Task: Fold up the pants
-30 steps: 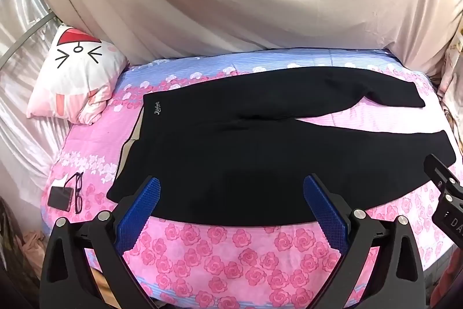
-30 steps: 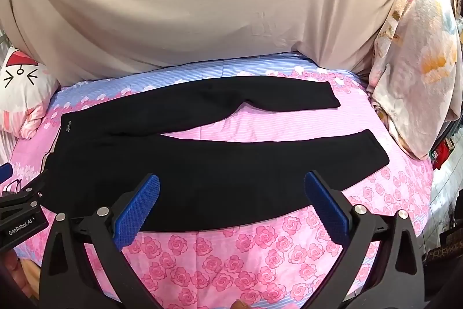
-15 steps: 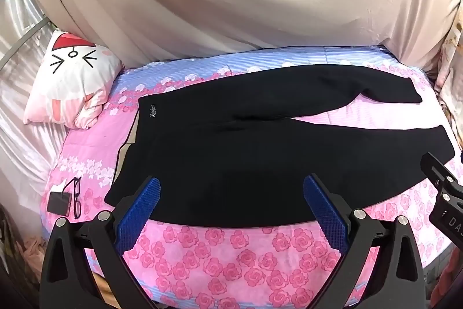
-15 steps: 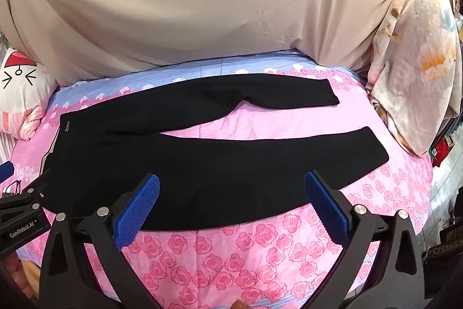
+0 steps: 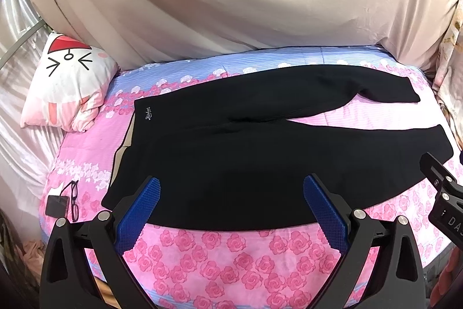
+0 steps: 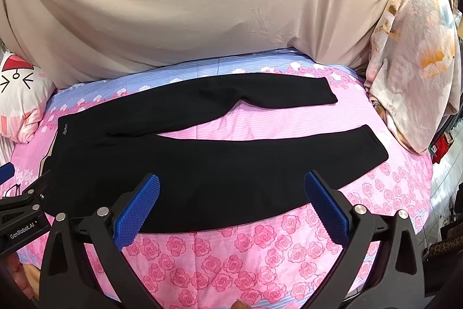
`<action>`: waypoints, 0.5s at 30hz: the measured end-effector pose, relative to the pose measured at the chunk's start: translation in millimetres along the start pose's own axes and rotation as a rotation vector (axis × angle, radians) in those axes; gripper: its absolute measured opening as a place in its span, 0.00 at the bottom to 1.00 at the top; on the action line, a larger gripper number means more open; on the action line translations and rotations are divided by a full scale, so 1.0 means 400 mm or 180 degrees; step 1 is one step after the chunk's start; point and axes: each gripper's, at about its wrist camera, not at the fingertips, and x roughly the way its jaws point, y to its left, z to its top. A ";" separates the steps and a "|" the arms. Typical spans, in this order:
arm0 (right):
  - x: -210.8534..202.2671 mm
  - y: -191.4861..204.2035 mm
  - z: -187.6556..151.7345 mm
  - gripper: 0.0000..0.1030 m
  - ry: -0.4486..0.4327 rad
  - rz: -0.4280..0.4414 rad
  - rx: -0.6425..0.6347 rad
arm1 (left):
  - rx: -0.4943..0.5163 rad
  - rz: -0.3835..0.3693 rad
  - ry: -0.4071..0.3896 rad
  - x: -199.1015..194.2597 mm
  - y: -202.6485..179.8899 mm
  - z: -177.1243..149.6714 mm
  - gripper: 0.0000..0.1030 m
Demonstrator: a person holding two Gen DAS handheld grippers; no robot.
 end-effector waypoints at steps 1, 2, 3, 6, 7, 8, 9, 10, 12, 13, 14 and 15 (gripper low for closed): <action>0.001 -0.001 0.001 0.95 0.0001 0.0000 0.0002 | 0.0001 -0.0001 0.0001 0.001 -0.001 0.000 0.95; 0.001 -0.001 0.000 0.95 0.0003 -0.0002 0.0000 | -0.0001 -0.0006 0.0001 0.001 -0.002 0.000 0.95; 0.002 -0.003 0.001 0.95 0.0006 -0.0005 0.0000 | -0.0002 -0.0011 0.0004 0.002 -0.002 0.001 0.95; 0.003 -0.005 0.000 0.95 0.0007 -0.0016 0.0009 | 0.0000 -0.0017 0.0008 0.005 -0.005 0.004 0.95; 0.006 -0.008 0.002 0.95 0.0014 -0.0024 0.0014 | 0.0001 -0.0018 0.0008 0.006 -0.007 0.004 0.95; 0.007 -0.011 0.002 0.95 0.0018 -0.0025 0.0019 | 0.0002 -0.0023 0.0013 0.008 -0.010 0.006 0.95; 0.009 -0.014 0.004 0.95 0.0022 -0.0028 0.0024 | 0.0005 -0.0027 0.0015 0.009 -0.013 0.006 0.95; 0.010 -0.017 0.004 0.95 0.0021 -0.0035 0.0027 | 0.0010 -0.0031 0.0016 0.010 -0.016 0.008 0.95; 0.012 -0.022 0.006 0.95 0.0024 -0.0045 0.0028 | 0.0024 -0.0039 0.0019 0.012 -0.023 0.010 0.95; 0.013 -0.025 0.007 0.95 0.0025 -0.0045 0.0031 | 0.0031 -0.0044 0.0019 0.014 -0.026 0.010 0.95; 0.014 -0.027 0.008 0.95 0.0027 -0.0044 0.0034 | 0.0038 -0.0049 0.0019 0.015 -0.030 0.011 0.95; 0.016 -0.029 0.009 0.95 0.0028 -0.0047 0.0033 | 0.0045 -0.0048 0.0020 0.016 -0.033 0.012 0.95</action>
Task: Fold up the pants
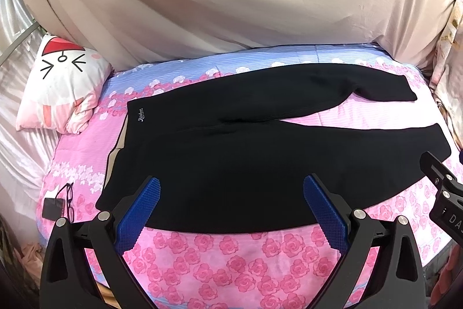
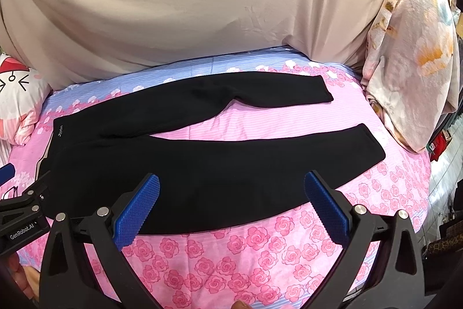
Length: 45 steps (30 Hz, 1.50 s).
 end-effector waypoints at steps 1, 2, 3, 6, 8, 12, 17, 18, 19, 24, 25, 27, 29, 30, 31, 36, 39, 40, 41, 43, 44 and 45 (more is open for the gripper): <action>-0.001 0.001 -0.001 0.95 -0.0002 -0.0007 -0.0005 | 0.0006 -0.0004 -0.0002 0.001 -0.003 0.001 0.95; 0.000 -0.001 0.000 0.95 -0.0002 -0.0008 -0.0002 | 0.0011 -0.0002 -0.0004 0.001 -0.005 0.002 0.95; 0.001 -0.003 0.001 0.95 0.0002 -0.0010 0.0007 | 0.0016 0.0003 -0.0005 0.001 -0.008 0.002 0.95; 0.004 -0.009 0.004 0.95 0.0017 -0.0017 0.0015 | 0.0023 -0.0004 0.0000 0.003 -0.012 0.004 0.95; 0.006 -0.010 0.006 0.95 0.0022 -0.0017 0.0012 | 0.0023 -0.0003 0.0008 0.006 -0.015 0.007 0.95; 0.010 -0.011 0.009 0.95 0.0023 -0.0015 0.0007 | 0.0029 -0.0019 0.0008 0.008 -0.014 0.008 0.95; 0.019 -0.011 0.014 0.95 0.0043 0.0000 0.0001 | 0.0024 0.0013 0.0017 0.011 -0.012 0.012 0.95; 0.023 -0.007 0.015 0.95 0.0053 -0.0001 -0.0003 | 0.0019 0.0008 0.0019 0.012 -0.011 0.013 0.95; 0.026 -0.007 0.016 0.95 0.0063 -0.0003 -0.0006 | 0.0016 0.0014 0.0025 0.014 -0.010 0.014 0.95; 0.033 -0.009 0.019 0.95 0.0078 -0.0016 0.0003 | 0.0003 0.0019 0.0053 0.023 -0.012 0.019 0.95; 0.034 -0.010 0.021 0.95 0.0073 -0.0023 0.0002 | 0.0001 0.0024 0.0060 0.025 -0.012 0.020 0.95; 0.036 -0.011 0.023 0.95 0.0071 -0.0022 0.0008 | 0.0006 0.0022 0.0069 0.028 -0.013 0.022 0.95; 0.039 -0.013 0.024 0.95 0.0079 -0.0018 0.0011 | 0.0010 0.0021 0.0071 0.029 -0.013 0.022 0.95; 0.041 -0.012 0.025 0.95 0.0085 -0.0016 0.0015 | 0.0012 0.0027 0.0072 0.030 -0.013 0.023 0.95; 0.042 -0.012 0.026 0.95 0.0089 -0.0010 0.0020 | 0.0014 0.0026 0.0074 0.032 -0.013 0.024 0.95; 0.051 -0.010 0.029 0.95 0.0107 0.0001 0.0024 | 0.0019 0.0039 0.0089 0.039 -0.014 0.026 0.95; 0.060 -0.010 0.033 0.95 0.0125 0.0007 0.0029 | 0.0013 0.0045 0.0098 0.046 -0.012 0.031 0.95; 0.063 -0.010 0.035 0.95 0.0134 0.0013 0.0028 | 0.0015 0.0035 0.0097 0.047 -0.011 0.031 0.95; 0.067 -0.010 0.035 0.95 0.0143 0.0011 0.0025 | 0.0016 0.0035 0.0101 0.047 -0.010 0.033 0.95; 0.074 -0.012 0.040 0.95 0.0159 0.0018 0.0021 | 0.0012 0.0034 0.0111 0.053 -0.010 0.036 0.95; 0.077 -0.014 0.042 0.95 0.0164 0.0022 0.0026 | 0.0010 0.0037 0.0117 0.057 -0.009 0.040 0.95; 0.080 -0.014 0.044 0.95 0.0169 0.0024 0.0031 | 0.0010 0.0037 0.0120 0.060 -0.009 0.042 0.95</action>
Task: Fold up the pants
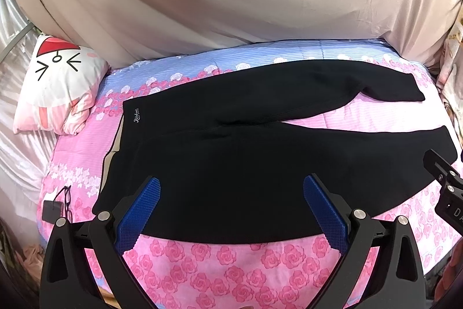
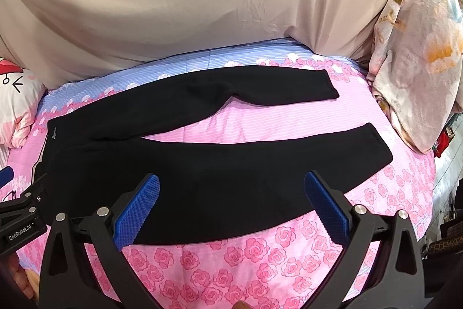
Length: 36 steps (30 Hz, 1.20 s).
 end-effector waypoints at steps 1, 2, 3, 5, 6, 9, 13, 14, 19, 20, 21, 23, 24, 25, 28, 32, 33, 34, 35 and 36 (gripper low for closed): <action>0.003 0.000 0.003 0.95 0.0005 0.0000 -0.0001 | 0.0002 -0.0004 0.0003 0.003 0.000 0.003 0.95; 0.005 0.000 0.005 0.95 0.0005 -0.0003 -0.0004 | 0.0002 0.0000 0.0006 0.007 0.000 0.006 0.95; 0.006 0.001 0.007 0.95 0.0005 -0.0005 -0.0007 | 0.0003 -0.0010 0.0006 0.009 0.000 0.008 0.95; 0.010 0.003 0.010 0.95 0.0009 -0.0005 -0.0010 | 0.0007 -0.0008 0.0007 0.012 -0.001 0.013 0.95; 0.011 0.003 0.012 0.95 0.0012 -0.0005 -0.0009 | 0.0011 -0.0016 0.0006 0.014 -0.001 0.016 0.95; 0.013 0.005 0.015 0.95 0.0016 -0.0001 -0.0008 | 0.0011 -0.0025 0.0007 0.018 -0.003 0.020 0.95; 0.025 0.000 0.020 0.95 0.0042 0.0039 -0.0024 | -0.0007 -0.0041 0.0025 0.030 0.002 0.026 0.95; 0.030 -0.004 0.022 0.95 0.0050 0.0047 -0.0026 | -0.0018 -0.0047 0.0040 0.035 0.007 0.028 0.95; 0.086 -0.081 0.061 0.95 0.0104 0.0089 -0.0008 | -0.0180 -0.0008 0.0107 0.089 0.062 0.045 0.95; 0.101 -0.107 0.077 0.95 0.0100 0.0052 0.0000 | -0.0249 -0.0011 0.0136 0.106 0.080 0.052 0.95; 0.123 -0.145 0.105 0.95 0.0074 -0.0032 0.0005 | -0.0333 -0.0009 0.0170 0.124 0.100 0.059 0.95; 0.169 -0.212 0.159 0.95 0.0004 -0.0118 -0.0020 | -0.0523 0.0059 0.0198 0.167 0.145 0.082 0.95; 0.193 -0.239 0.183 0.95 -0.0029 -0.0161 -0.0034 | -0.0589 0.0135 0.0197 0.188 0.164 0.095 0.95; 0.235 -0.277 0.219 0.95 -0.0032 -0.0201 -0.0042 | -0.0621 0.0189 0.0191 0.204 0.176 0.104 0.95; 0.376 -0.388 0.309 0.95 0.0008 -0.0285 0.0010 | -0.0634 0.0378 0.0143 0.261 0.201 0.142 0.95; 0.583 -0.516 0.402 0.95 0.0178 -0.0421 0.0122 | -0.0663 0.0446 0.0126 0.340 0.215 0.191 0.95; 0.619 -0.536 0.416 0.95 0.0215 -0.0436 0.0152 | -0.0693 0.0412 0.0121 0.356 0.219 0.202 0.95; 0.663 -0.560 0.433 0.95 0.0249 -0.0435 0.0178 | -0.0720 0.0389 0.0114 0.377 0.223 0.215 0.95; 0.703 -0.579 0.447 0.95 0.0285 -0.0424 0.0194 | -0.0760 0.0316 0.0122 0.400 0.231 0.228 0.95; 0.738 -0.594 0.456 0.95 0.0322 -0.0430 0.0190 | -0.0791 0.0248 0.0133 0.419 0.239 0.239 0.95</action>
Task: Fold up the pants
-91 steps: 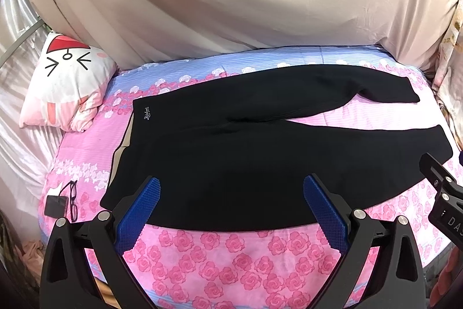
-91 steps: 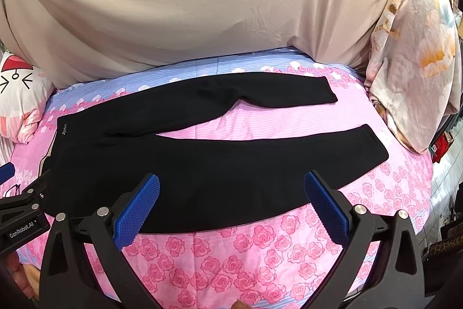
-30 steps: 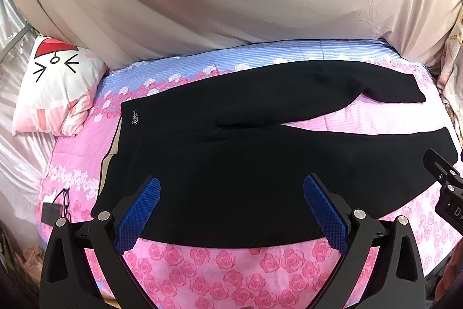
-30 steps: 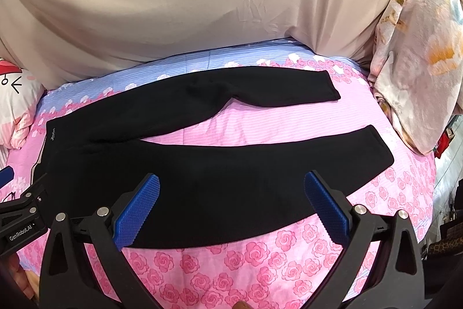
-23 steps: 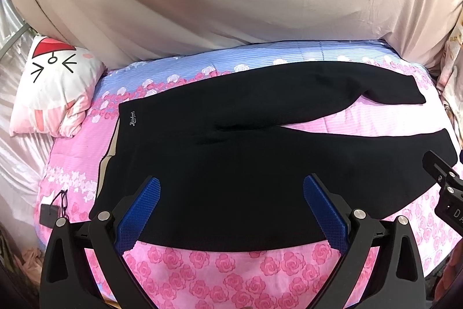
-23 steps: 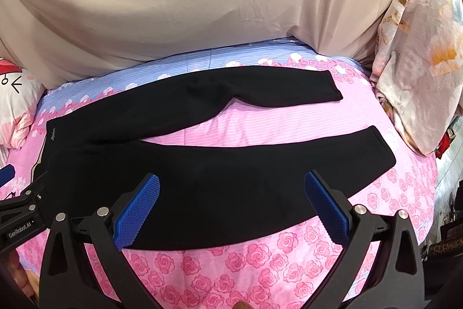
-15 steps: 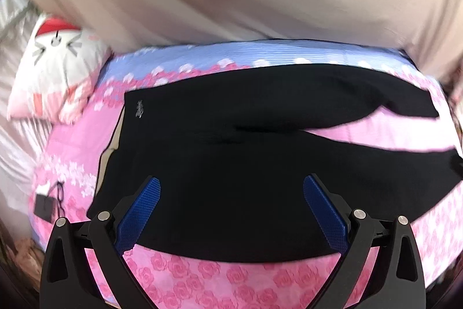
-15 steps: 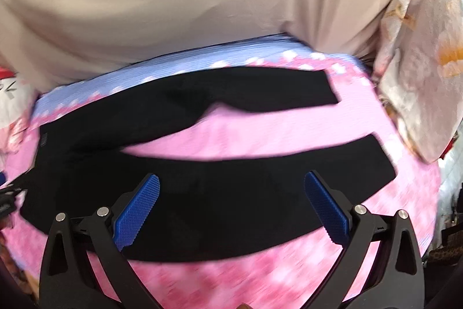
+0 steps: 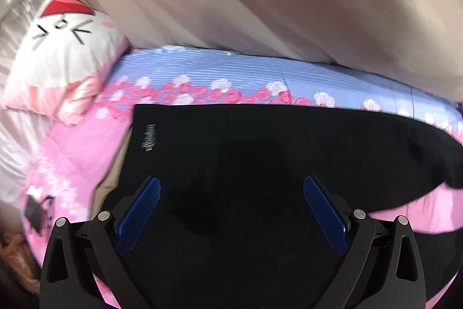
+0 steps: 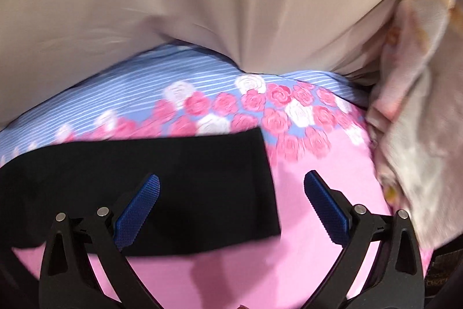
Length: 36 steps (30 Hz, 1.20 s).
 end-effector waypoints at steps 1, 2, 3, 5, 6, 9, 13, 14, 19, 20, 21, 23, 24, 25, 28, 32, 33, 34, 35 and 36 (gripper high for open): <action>0.024 -0.008 0.010 0.95 0.0021 -0.0017 -0.0012 | -0.0029 -0.0009 0.0013 0.015 0.005 0.010 0.95; 0.046 -0.012 0.019 0.93 0.0037 -0.0041 -0.0031 | -0.0063 -0.0017 0.0021 0.033 0.010 0.020 0.95; 0.066 -0.014 0.024 0.93 0.0055 -0.0049 -0.0054 | -0.0086 -0.0005 0.0017 0.051 0.017 0.033 0.95; 0.100 -0.022 0.032 0.92 0.0088 -0.0046 -0.0066 | -0.0122 -0.0021 0.0034 0.075 0.027 0.046 0.95; 0.109 -0.023 0.033 0.92 0.0094 -0.0030 -0.0059 | -0.0149 -0.0019 0.0048 0.085 0.033 0.053 0.95; 0.142 -0.031 0.035 0.93 0.0129 0.0050 -0.0066 | -0.0193 -0.0075 0.0005 0.091 0.047 0.059 0.95; 0.174 -0.061 0.035 0.95 0.0165 0.0321 0.0056 | -0.0180 -0.0087 -0.0060 0.096 0.066 0.060 0.95; 0.181 -0.071 0.032 0.96 0.0164 0.0410 0.0093 | -0.0190 -0.0105 -0.0059 0.097 0.071 0.060 0.95; 0.184 -0.082 0.036 0.81 0.0158 0.0485 0.0035 | -0.0331 -0.0098 0.0090 0.133 0.148 0.073 0.95; 0.170 -0.074 0.035 0.56 0.0075 0.0523 -0.0029 | -0.0327 0.0014 0.0108 0.145 0.172 0.079 0.95; 0.159 -0.061 0.033 0.48 0.0059 0.0633 -0.0066 | -0.0322 0.0121 0.0124 0.157 0.196 0.087 0.95; 0.152 -0.043 0.035 0.27 0.0066 0.0666 -0.0114 | -0.0345 0.0331 0.0150 0.191 0.261 0.111 0.95; 0.148 -0.032 0.036 0.26 0.0068 0.0661 -0.0162 | -0.0336 0.0401 0.0145 0.214 0.300 0.129 0.95; 0.145 -0.021 0.036 0.24 0.0060 0.0611 -0.0223 | -0.0331 0.0461 0.0159 0.229 0.322 0.138 0.95; 0.144 -0.016 0.036 0.24 0.0070 0.0573 -0.0212 | -0.0294 0.0698 0.0256 0.313 0.401 0.181 0.95; 0.140 0.001 0.034 0.24 0.0091 0.0499 -0.0179 | -0.0375 0.0585 0.0485 0.415 0.458 0.214 0.93; 0.127 0.025 0.028 0.24 0.0093 0.0477 -0.0176 | -0.0396 0.0445 0.0592 0.447 0.461 0.217 0.93; 0.116 0.039 0.025 0.24 0.0095 0.0449 -0.0154 | -0.0410 0.0362 0.0642 0.461 0.458 0.215 0.83; 0.112 0.043 0.023 0.24 0.0095 0.0433 -0.0125 | -0.0415 0.0172 0.0650 0.470 0.453 0.213 0.60; 0.089 0.066 0.014 0.24 0.0093 0.0421 -0.0106 | -0.0429 0.0009 0.0592 0.467 0.452 0.216 0.52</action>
